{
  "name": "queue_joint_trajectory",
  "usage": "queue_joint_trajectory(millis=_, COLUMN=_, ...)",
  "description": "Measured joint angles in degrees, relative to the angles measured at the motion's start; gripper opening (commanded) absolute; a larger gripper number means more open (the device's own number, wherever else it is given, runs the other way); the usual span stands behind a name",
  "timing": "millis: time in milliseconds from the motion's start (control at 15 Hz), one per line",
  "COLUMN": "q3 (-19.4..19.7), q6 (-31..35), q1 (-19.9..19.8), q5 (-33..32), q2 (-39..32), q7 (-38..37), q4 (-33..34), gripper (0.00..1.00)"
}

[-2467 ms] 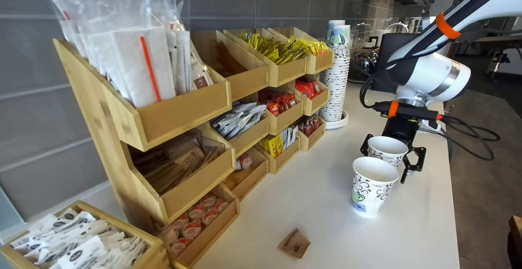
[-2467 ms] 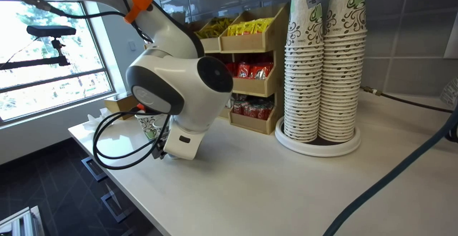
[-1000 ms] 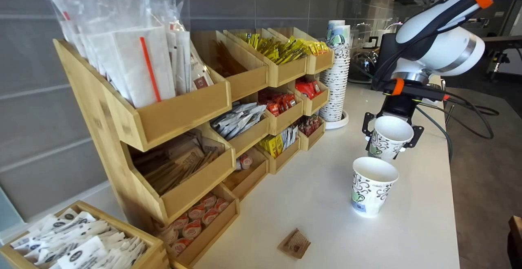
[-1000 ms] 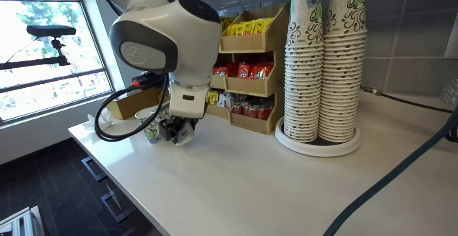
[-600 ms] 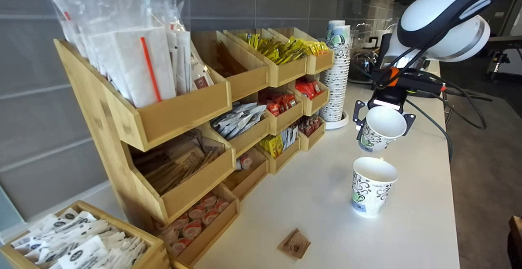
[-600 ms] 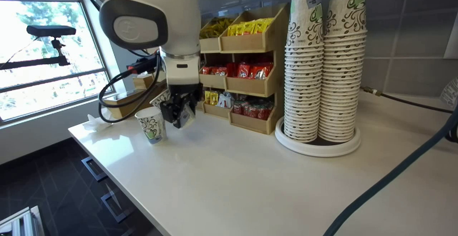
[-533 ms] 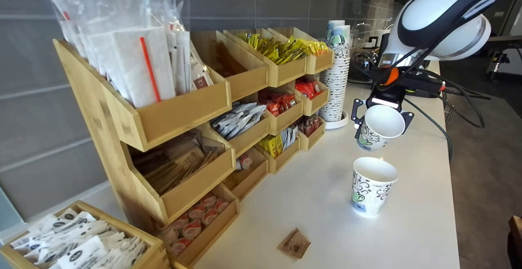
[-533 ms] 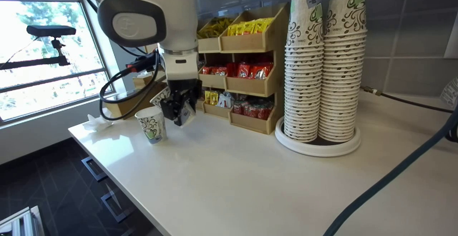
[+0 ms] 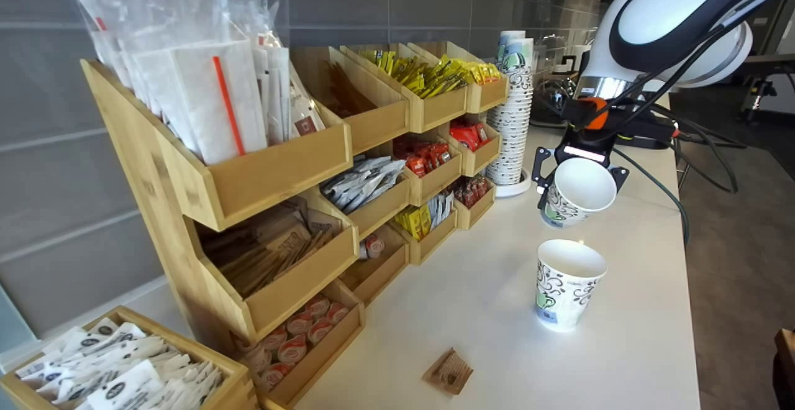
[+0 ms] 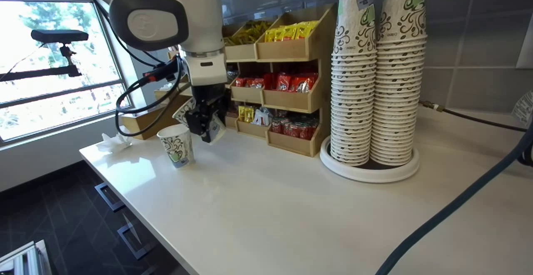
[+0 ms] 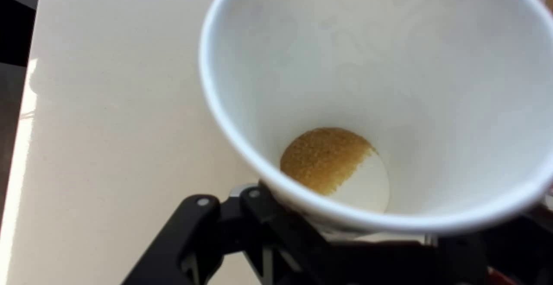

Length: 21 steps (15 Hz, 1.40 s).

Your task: Pick up the white paper cup on the right and pour all its contents into the white paper cup on the left

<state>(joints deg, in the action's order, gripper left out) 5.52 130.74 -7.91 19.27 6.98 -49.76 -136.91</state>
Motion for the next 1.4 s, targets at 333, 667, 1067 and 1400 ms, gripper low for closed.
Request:
queue_joint_trajectory(millis=333, q3=-4.36, q6=0.11, q1=2.99, q5=-5.23, q2=0.27, q7=-0.11, q4=1.11, gripper=0.42)
queue_joint_trajectory(millis=667, q3=-7.84, q6=1.34, q1=4.38, q5=-17.39, q2=0.30, q7=-3.53, q4=2.16, gripper=0.42)
queue_joint_trajectory(millis=1067, q3=-9.50, q6=3.93, q1=4.39, q5=-29.77, q2=1.27, q7=-9.01, q4=2.50, gripper=0.42)
queue_joint_trajectory(millis=1400, q3=-11.65, q6=4.20, q1=4.43, q5=-37.59, q2=2.90, q7=-15.35, q4=2.47, gripper=0.42)
